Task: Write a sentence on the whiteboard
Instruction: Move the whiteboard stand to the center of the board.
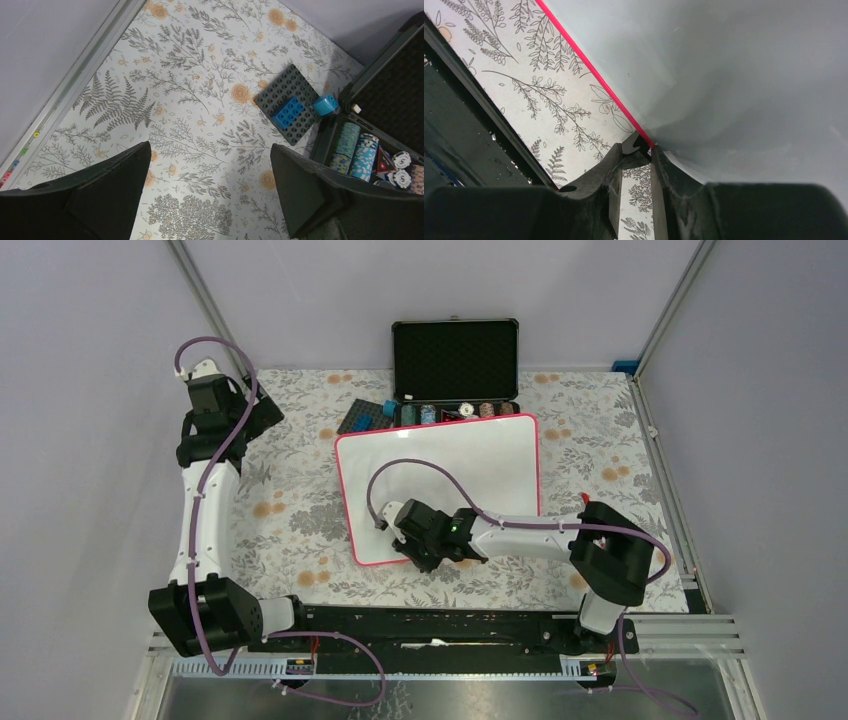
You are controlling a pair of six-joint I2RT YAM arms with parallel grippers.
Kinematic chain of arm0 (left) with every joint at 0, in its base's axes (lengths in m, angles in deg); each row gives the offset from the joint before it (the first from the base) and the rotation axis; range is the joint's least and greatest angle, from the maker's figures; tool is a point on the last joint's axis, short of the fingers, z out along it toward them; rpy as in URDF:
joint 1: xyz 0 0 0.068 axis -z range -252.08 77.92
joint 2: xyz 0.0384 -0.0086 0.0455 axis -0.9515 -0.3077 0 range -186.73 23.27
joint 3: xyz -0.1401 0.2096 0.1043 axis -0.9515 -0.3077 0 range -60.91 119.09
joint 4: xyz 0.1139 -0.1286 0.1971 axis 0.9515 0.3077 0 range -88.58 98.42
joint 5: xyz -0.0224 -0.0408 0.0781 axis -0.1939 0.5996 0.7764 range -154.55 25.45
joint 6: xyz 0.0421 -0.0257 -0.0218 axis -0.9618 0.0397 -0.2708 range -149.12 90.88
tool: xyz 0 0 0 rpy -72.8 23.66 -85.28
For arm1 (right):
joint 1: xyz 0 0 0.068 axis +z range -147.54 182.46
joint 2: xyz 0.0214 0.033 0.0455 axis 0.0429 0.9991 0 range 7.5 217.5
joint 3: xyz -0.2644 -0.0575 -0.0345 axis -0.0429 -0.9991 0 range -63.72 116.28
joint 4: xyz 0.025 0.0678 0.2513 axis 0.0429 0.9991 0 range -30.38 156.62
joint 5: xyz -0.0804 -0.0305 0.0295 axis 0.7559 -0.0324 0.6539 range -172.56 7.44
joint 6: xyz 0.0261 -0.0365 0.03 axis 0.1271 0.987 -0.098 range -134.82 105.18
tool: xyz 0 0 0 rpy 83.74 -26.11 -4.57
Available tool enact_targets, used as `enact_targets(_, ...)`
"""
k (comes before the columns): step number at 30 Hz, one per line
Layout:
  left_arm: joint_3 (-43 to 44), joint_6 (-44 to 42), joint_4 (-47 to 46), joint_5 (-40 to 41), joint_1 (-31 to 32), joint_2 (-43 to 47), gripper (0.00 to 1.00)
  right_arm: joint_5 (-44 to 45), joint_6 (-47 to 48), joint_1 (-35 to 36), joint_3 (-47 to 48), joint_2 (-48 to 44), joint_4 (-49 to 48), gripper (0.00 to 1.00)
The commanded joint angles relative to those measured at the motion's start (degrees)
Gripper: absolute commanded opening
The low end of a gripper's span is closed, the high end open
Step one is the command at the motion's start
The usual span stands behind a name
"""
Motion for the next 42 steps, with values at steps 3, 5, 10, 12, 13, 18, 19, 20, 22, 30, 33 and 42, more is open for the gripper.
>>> enact_targets(3, 0.21, -2.01, -4.19, -3.6, -0.33, 2.11, 0.99, -5.67, 11.3, -0.9, 0.45, -1.3, -6.29, 0.0)
enact_targets(5, 0.35, -2.29, -4.19, -3.94, -0.33, 1.97, 0.99, -7.68, 12.85, -2.03, 0.57, -1.69, -6.33, 0.0)
enact_targets(10, 0.15, -2.64, -4.02, -3.73, -0.33, 1.98, 0.99, -14.16, 13.81, -2.05, -1.27, -2.41, -5.7, 0.0)
enact_targets(12, 0.02, -2.59, -3.96, -3.72, -0.33, 2.0, 0.99, -14.78, 13.52, -0.95, -2.61, -2.57, -5.43, 0.0)
enact_targets(13, -0.04, -2.51, -4.01, -3.72, -0.33, 1.98, 0.99, -14.83, 13.74, -0.32, -3.07, -2.87, -5.11, 0.0)
enact_targets(18, 0.05, -2.03, -4.02, -4.02, -0.37, 2.09, 0.99, -16.66, 15.88, 1.69, -3.66, -4.61, -2.24, 0.0)
enact_targets(19, 0.07, -1.95, -4.01, -4.11, -0.34, 2.15, 0.99, -16.9, 17.2, 1.76, -3.73, -4.84, -1.51, 0.0)
enact_targets(20, 0.07, -1.86, -4.01, -4.26, -0.33, 2.12, 0.99, -16.89, 18.1, 1.8, -3.87, -5.17, -0.88, 0.0)
enact_targets(22, -0.02, -1.9, -4.01, -4.38, -0.33, 2.27, 0.99, -16.82, 19.74, 1.84, -4.24, -6.13, -0.08, 0.0)
enact_targets(30, 0.2, -2.02, -4.01, -4.69, -0.32, 1.77, 0.99, -12.64, 24.32, -0.89, -2.86, -5.89, -0.08, 0.0)
enact_targets(33, 0.14, -1.93, -4.01, -4.69, -0.31, 1.53, 0.99, -11.53, 23.98, -2.31, -1.92, -4.94, -0.62, 0.0)
enact_targets(42, 0.41, -2.2, -4.01, -6.5, -0.33, 1.25, 0.99, -10.48, 23.62, -5.41, -1.78, -4.4, -1.2, 0.0)
